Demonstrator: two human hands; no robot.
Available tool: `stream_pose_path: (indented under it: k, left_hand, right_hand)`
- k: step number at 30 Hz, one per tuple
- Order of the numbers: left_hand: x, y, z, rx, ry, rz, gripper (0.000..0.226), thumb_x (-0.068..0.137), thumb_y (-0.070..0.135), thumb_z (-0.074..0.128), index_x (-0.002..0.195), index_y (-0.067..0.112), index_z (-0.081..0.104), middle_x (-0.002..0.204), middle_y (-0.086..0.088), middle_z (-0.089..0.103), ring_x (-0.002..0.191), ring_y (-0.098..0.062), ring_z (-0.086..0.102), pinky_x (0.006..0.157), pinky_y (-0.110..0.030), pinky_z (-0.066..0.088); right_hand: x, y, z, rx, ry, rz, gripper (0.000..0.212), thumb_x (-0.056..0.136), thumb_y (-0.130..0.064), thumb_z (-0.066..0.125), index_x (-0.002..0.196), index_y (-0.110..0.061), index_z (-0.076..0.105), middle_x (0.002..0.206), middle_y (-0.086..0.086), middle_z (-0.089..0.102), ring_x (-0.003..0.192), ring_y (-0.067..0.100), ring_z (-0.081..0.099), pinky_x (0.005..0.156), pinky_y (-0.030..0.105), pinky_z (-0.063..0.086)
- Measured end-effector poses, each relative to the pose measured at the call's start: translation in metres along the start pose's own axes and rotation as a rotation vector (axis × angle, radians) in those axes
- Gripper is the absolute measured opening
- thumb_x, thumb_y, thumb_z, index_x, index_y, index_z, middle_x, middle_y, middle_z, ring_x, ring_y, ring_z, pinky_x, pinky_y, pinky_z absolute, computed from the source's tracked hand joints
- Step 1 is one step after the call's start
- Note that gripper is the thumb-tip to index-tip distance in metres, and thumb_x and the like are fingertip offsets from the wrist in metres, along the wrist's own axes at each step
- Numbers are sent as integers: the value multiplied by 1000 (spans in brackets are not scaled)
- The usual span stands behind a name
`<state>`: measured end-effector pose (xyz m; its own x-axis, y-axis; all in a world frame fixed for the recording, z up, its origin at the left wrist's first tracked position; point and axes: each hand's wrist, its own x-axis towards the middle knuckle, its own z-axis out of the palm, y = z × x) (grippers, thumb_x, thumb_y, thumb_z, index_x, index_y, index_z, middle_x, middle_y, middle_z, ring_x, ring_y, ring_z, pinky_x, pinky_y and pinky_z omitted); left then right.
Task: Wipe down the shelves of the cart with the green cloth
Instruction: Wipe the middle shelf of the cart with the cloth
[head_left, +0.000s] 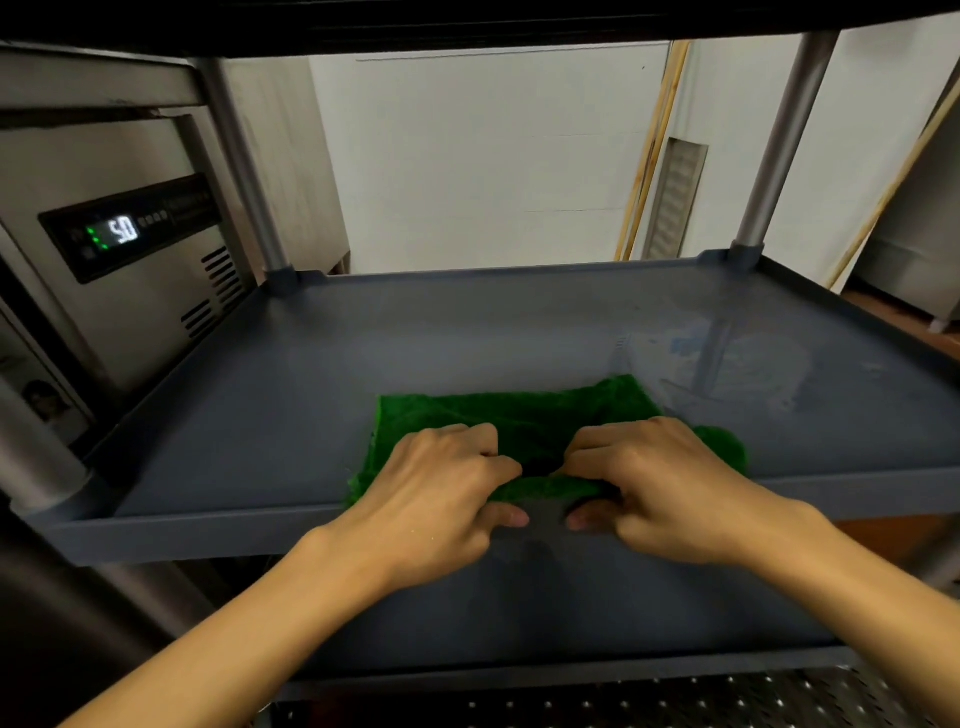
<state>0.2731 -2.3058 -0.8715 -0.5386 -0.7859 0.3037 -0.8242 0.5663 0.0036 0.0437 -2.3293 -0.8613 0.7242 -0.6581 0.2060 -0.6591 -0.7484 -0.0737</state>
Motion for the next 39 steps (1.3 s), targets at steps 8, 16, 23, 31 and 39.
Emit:
stream_pose_path:
  k: [8,16,23,31,39]
  left_hand:
    - [-9,-14,-9,-122,-43,32,37,94,59,50,118,37,67,103,15,56,94,-6,55,71,-31,46]
    - [-39,-49,-28,-73,-72,-29,44,95,65,41,122,38,63,112,17,58,105,-5,60,79,-28,52]
    - [-10,-68,-39,-103,-56,-68,33,96,56,43,98,30,63,96,13,70,93,-14,65,76,-38,51]
    - [41,-109,-44,-190,156,-174,31,96,48,51,98,23,68,88,2,72,89,-23,67,77,-42,53]
    - [75,-143,-61,-438,75,-270,15,94,21,65,84,10,65,77,-14,64,41,-15,63,36,-24,47]
  right_hand:
    - [-7,10,-2,90,22,0,37,83,-59,64,116,-41,66,107,-22,61,99,1,59,72,29,49]
    - [-54,64,-20,314,105,85,35,82,-58,68,111,-38,69,114,-18,65,104,-1,64,86,29,53]
    - [-31,74,-39,399,-43,155,22,78,-50,73,99,-43,73,104,-21,69,96,-1,66,83,18,50]
    - [7,85,-88,128,127,290,37,73,-50,70,103,-29,75,97,-21,73,92,-7,65,82,21,51]
    - [69,85,-124,-53,82,451,28,81,-27,78,106,-16,74,97,0,72,82,4,64,78,34,52]
